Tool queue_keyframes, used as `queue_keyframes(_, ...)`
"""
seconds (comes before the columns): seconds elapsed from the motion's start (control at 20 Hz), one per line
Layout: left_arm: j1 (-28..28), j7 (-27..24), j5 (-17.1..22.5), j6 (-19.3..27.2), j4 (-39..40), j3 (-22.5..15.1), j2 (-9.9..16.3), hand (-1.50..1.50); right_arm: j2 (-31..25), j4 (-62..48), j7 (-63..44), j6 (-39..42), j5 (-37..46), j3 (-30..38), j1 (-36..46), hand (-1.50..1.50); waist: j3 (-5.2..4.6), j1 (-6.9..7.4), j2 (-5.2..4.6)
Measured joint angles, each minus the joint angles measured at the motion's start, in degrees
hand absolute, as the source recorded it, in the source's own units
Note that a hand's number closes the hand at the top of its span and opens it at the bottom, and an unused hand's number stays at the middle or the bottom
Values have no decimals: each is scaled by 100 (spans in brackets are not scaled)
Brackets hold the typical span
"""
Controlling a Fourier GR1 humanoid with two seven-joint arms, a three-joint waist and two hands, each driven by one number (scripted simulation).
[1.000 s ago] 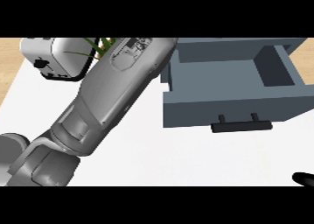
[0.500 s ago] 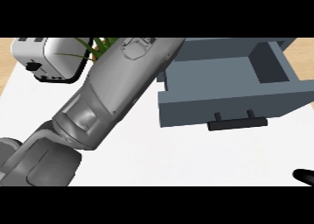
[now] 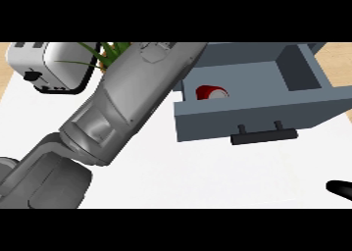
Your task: Pick up the can, place it into the drawer and close the drawer
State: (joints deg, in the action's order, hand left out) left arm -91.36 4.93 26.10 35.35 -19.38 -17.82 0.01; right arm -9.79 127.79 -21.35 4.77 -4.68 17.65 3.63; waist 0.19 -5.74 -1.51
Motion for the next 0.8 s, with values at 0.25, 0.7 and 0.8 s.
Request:
queue_keyframes(0.25,-41,-144,225,157,79,-28,0,-150,-213,-56,185,174,278,-148,112,-150,1,-40,-13)
queue_keyframes(0.7,-89,-351,675,177,99,87,-1,-150,-692,-458,757,305,1645,-735,514,-150,-6,81,-25)
queue_keyframes(0.8,-144,-367,753,197,95,107,-1,-150,-773,-653,862,267,2073,-942,646,-150,-7,134,-19)
